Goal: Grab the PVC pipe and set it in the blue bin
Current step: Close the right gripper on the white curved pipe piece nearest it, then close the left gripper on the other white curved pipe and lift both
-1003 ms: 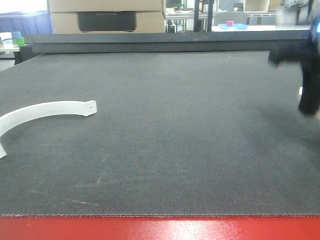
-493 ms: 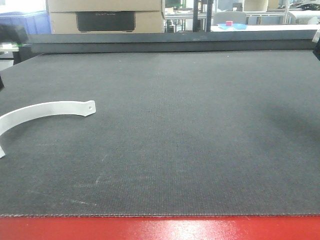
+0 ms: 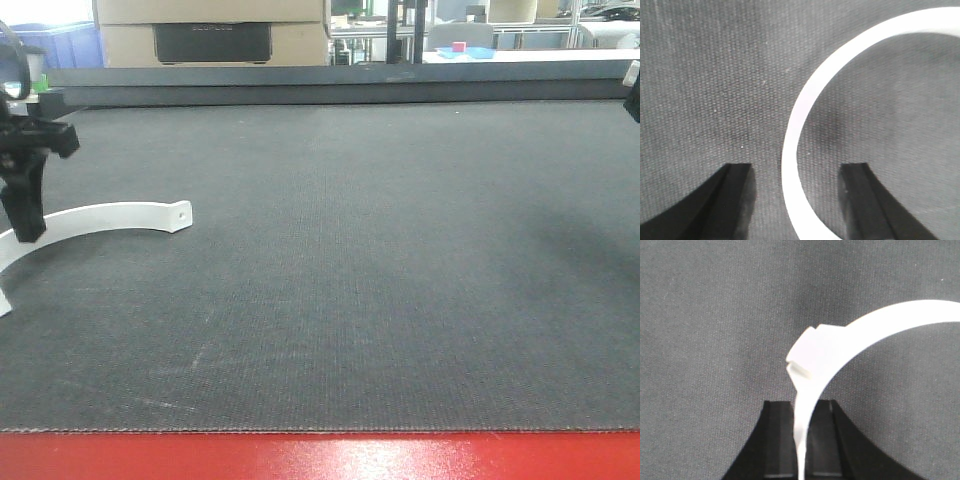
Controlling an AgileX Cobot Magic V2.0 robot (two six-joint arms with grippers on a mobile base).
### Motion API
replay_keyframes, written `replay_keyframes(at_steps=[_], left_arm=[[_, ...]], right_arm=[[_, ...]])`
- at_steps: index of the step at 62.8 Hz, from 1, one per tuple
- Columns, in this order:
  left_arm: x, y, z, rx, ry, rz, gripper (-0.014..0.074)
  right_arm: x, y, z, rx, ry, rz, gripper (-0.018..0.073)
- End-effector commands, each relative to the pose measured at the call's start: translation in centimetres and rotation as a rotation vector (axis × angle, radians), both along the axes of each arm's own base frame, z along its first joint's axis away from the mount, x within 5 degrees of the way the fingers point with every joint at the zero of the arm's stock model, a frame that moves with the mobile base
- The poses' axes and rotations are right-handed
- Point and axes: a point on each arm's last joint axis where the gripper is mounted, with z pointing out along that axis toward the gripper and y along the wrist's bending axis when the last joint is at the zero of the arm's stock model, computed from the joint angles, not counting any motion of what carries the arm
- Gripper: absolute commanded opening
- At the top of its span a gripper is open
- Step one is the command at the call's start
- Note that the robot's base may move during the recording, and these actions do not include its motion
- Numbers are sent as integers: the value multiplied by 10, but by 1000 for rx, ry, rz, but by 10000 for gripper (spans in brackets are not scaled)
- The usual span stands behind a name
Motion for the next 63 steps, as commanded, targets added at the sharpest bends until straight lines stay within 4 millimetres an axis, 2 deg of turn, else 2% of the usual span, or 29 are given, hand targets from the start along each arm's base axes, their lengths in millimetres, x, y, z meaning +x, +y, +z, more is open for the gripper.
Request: replay_keyframes(at_steps=[1, 16, 28, 35, 36, 43, 54, 63], left_arm=[[4, 0, -10, 6, 23, 6, 308], [8, -1, -30, 13, 82, 10, 308], [6, 0, -35, 20, 129, 12, 279], [5, 0, -35, 22, 144, 13, 147], [5, 0, -35, 23, 146, 14, 97], [4, 0, -36, 24, 154, 17, -101], [0, 1, -22, 23, 142, 22, -111], [-14, 2, 13, 10, 87, 27, -111]], right_arm=[[2, 0, 2, -4, -20, 2, -169], [2, 0, 2, -4, -20, 2, -169], [2, 0, 2, -4, -20, 2, -169], [2, 0, 2, -4, -22, 2, -169], [2, 0, 2, -4, -22, 2, -169], [2, 0, 2, -4, -24, 1, -169], [1, 0, 3, -3, -27, 2, -169], [-6, -1, 13, -1, -55, 2, -169]])
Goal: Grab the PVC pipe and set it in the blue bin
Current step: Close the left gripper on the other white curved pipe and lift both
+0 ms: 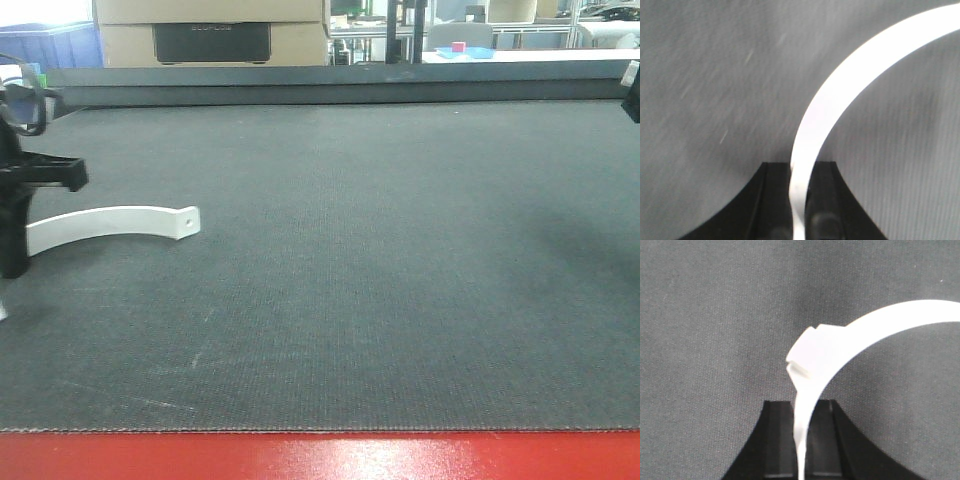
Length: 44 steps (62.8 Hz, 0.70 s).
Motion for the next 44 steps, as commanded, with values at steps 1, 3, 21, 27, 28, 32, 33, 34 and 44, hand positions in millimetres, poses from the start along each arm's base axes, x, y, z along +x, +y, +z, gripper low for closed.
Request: replay_keyframes(at_steps=[1, 3, 21, 27, 28, 32, 33, 34, 44], left_arm=[[-15, 2, 32, -3, -34, 8, -111], [-20, 2, 41, -11, -50, 11, -111], [-68, 1, 128, -148, -386, 29, -111], [-86, 1, 147, -196, -553, 31, -111], [-88, 1, 150, -203, -592, 31, -111], [-102, 3, 158, -227, -701, 33, -111], [-106, 3, 159, -230, -728, 32, -111], [-106, 4, 161, -233, -753, 32, -111], [-142, 9, 167, -263, -981, 31, -111]], right_arm=[[-8, -1, 13, -1, -51, 3, -169], [-11, -1, 17, 0, -64, 3, -169], [-40, -4, 58, 22, -285, -5, -169], [-47, -5, 70, 33, -387, -11, -169], [-48, -6, 71, 34, -404, -12, -169], [-52, -7, 75, 42, -479, -19, -169], [-54, -7, 76, 44, -498, -21, -169], [-56, -7, 76, 45, -506, -22, -169], [-74, -10, 72, 61, -673, -40, -169]])
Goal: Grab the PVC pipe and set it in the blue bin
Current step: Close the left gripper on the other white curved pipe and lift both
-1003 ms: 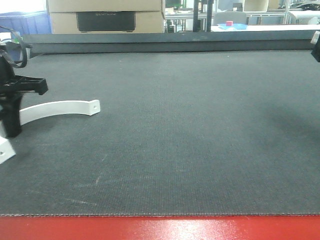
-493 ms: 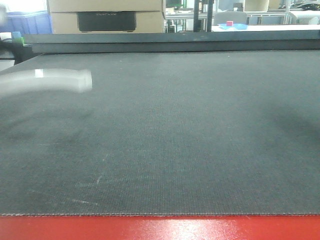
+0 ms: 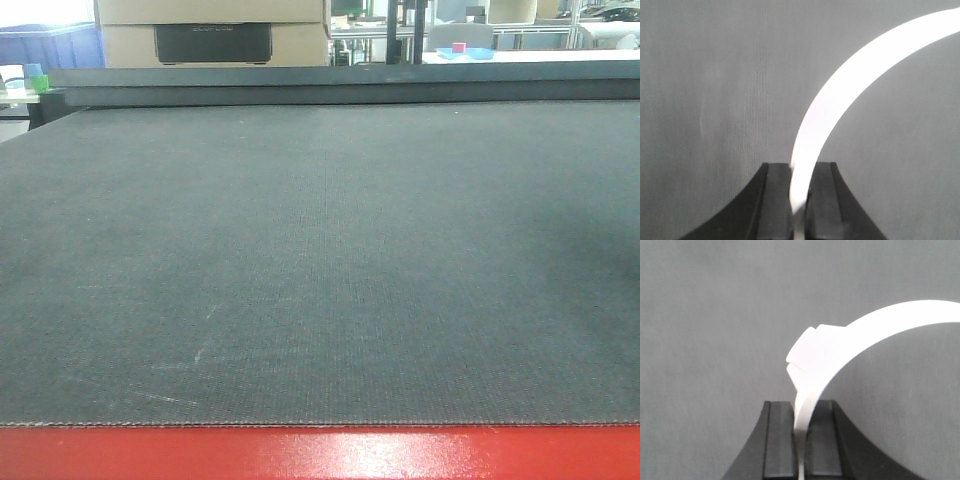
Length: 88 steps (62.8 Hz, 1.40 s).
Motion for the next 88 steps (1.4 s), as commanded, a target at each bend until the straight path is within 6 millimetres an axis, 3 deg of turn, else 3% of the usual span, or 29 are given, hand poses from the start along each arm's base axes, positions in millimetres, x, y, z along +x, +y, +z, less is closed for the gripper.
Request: replay_keyframes(at_steps=[1, 12, 23, 35, 49, 88], left_arm=[[-21, 3, 6, -34, -153, 11, -111], [-60, 9, 6, -52, -381, 22, -111], [-91, 14, 1, -20, -487, 20, -111], [-115, 18, 11, -12, -579, 21, -111], [-126, 19, 16, -17, -621, 22, -111], [-126, 19, 16, -17, -623, 22, -111]], right_arm=[[-9, -2, 0, 7, -116, -11, -169], [-35, -5, -18, 17, -205, -22, -169], [-61, -10, -37, -40, -324, -19, -169], [-84, -13, -33, -52, -430, -23, -169], [-96, -14, -26, -46, -489, -26, -169], [-98, -15, -24, -44, -503, -27, -169]])
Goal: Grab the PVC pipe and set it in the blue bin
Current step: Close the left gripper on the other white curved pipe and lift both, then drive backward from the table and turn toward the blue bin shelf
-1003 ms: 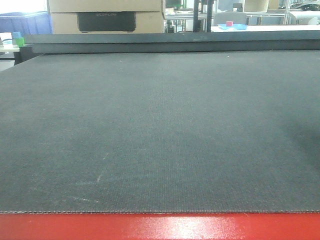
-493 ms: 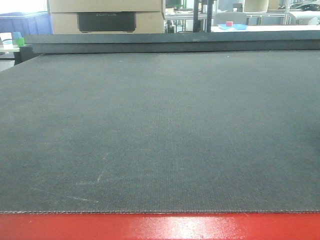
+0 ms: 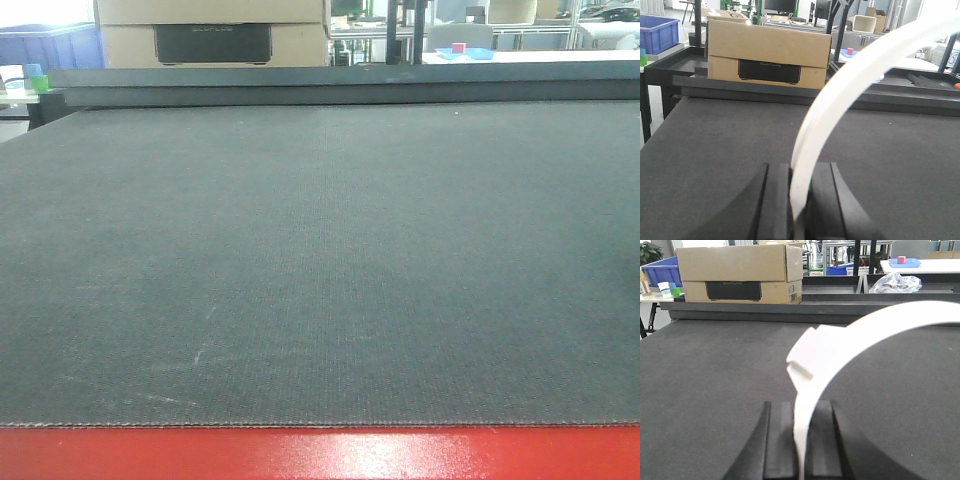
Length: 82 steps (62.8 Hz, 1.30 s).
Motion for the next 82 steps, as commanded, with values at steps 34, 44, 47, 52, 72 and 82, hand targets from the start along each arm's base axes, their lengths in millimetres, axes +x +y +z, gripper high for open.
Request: replay_keyframes(at_steps=[34, 44, 47, 52, 72, 82], left_arm=[[-2, 0, 4, -4, -41, 2, -111], [-2, 0, 4, -4, -41, 2, -111], [-2, 0, 4, -4, -41, 2, -111], [-2, 0, 4, -4, -41, 2, -111], [-2, 0, 4, -4, -41, 2, -111], [-2, 0, 4, -4, -41, 2, -111]], right_arm=[[-1, 0, 3, -10, -38, -1, -169], [-1, 0, 3, -10, -38, -1, -169], [-1, 0, 3, -10, -38, -1, -169], [-1, 0, 3, -10, -38, -1, -169], [-1, 0, 3, -10, -38, -1, -169], [-1, 0, 3, -10, -38, -1, -169]])
